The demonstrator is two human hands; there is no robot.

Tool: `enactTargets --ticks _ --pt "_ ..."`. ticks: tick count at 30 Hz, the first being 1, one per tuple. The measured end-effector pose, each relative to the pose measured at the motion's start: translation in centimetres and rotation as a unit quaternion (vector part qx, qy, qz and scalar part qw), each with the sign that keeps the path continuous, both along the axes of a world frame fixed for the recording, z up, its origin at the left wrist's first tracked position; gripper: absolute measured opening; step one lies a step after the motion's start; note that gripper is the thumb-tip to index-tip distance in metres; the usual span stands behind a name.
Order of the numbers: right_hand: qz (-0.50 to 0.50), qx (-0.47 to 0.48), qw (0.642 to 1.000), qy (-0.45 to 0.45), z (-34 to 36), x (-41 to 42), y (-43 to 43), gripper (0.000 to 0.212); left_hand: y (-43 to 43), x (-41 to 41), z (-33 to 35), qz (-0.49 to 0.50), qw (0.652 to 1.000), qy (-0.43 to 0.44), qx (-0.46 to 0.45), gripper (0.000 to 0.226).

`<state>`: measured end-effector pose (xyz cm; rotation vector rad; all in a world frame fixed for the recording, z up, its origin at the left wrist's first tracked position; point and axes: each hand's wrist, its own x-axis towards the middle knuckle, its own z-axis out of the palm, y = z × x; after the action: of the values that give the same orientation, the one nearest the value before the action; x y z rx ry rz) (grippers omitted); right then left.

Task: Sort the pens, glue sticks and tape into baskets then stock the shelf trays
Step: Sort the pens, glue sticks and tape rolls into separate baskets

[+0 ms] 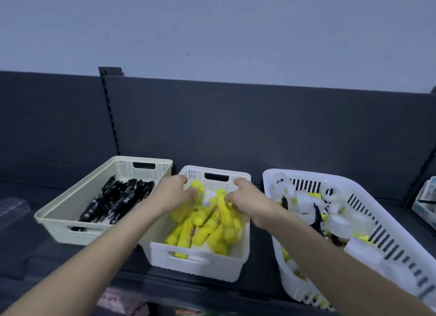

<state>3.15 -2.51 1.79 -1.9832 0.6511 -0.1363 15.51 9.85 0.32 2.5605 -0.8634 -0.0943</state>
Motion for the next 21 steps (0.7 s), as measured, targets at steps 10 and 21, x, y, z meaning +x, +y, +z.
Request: enactTargets --ticks 10,21 --pt "-0.023 -0.131 0.990 -0.044 0.7 -5.2 -4.1 0.034 -3.1 -0.5 0.3 -0.114 0.991 -0.040 -0.049 0.037" --pt "-0.074 -0.332 0.920 0.194 -1.5 -15.3 -17.2 0.045 -14.6 -8.7 0.5 -0.325 0.946 -0.016 -0.019 0.048"
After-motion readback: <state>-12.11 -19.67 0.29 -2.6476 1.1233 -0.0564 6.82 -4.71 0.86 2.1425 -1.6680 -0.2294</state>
